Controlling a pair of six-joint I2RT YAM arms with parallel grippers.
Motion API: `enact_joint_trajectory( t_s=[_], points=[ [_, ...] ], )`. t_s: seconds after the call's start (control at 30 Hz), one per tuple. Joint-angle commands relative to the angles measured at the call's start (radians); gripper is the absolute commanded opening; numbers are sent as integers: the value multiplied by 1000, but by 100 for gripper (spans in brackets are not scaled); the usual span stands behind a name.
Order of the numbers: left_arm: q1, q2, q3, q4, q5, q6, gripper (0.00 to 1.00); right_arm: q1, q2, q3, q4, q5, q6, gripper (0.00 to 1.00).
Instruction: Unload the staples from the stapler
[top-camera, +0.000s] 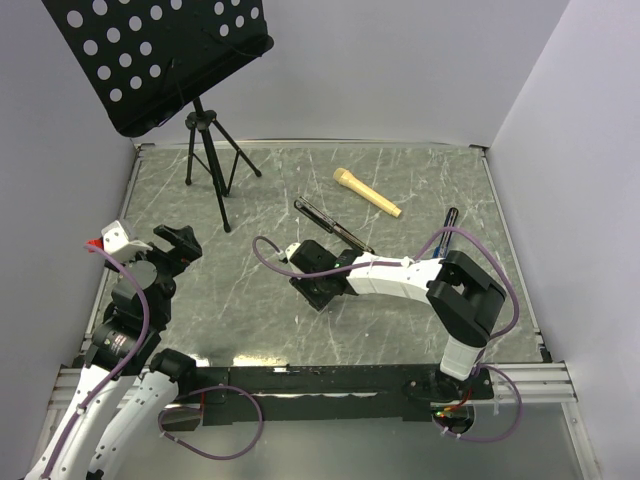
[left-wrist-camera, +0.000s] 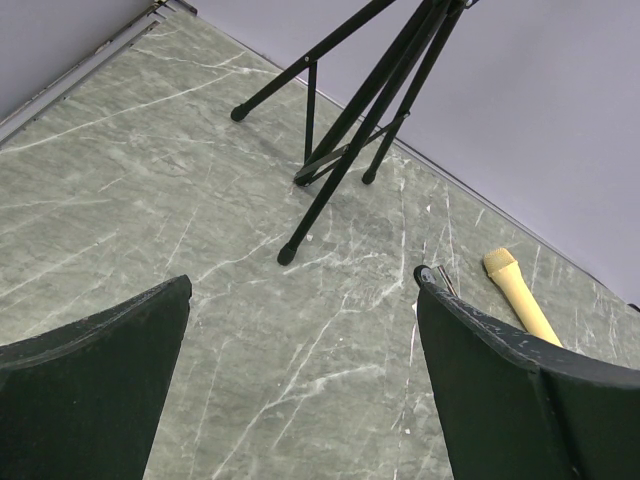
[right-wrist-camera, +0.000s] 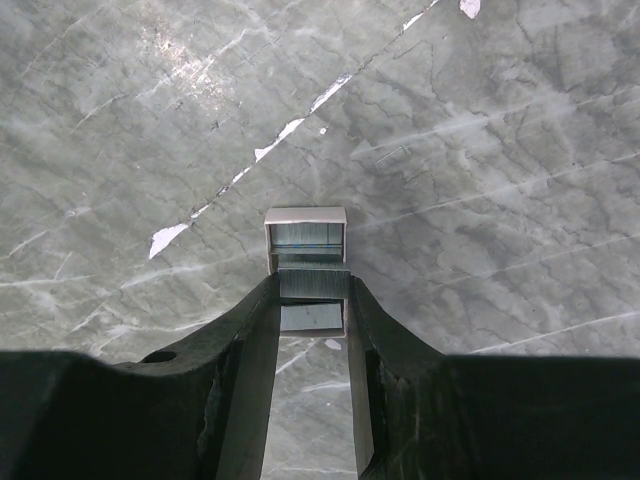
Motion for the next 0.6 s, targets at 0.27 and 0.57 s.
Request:
enact_joint_trajectory(
  t_s=[0.27,0.57],
  points=[
    [-2,-5,-5,29,5,8,99,8,3,14,1,3,9,36],
    [-2,-5,-5,31,7,6,99,16,7,19,-1,0,13,38]
  ],
)
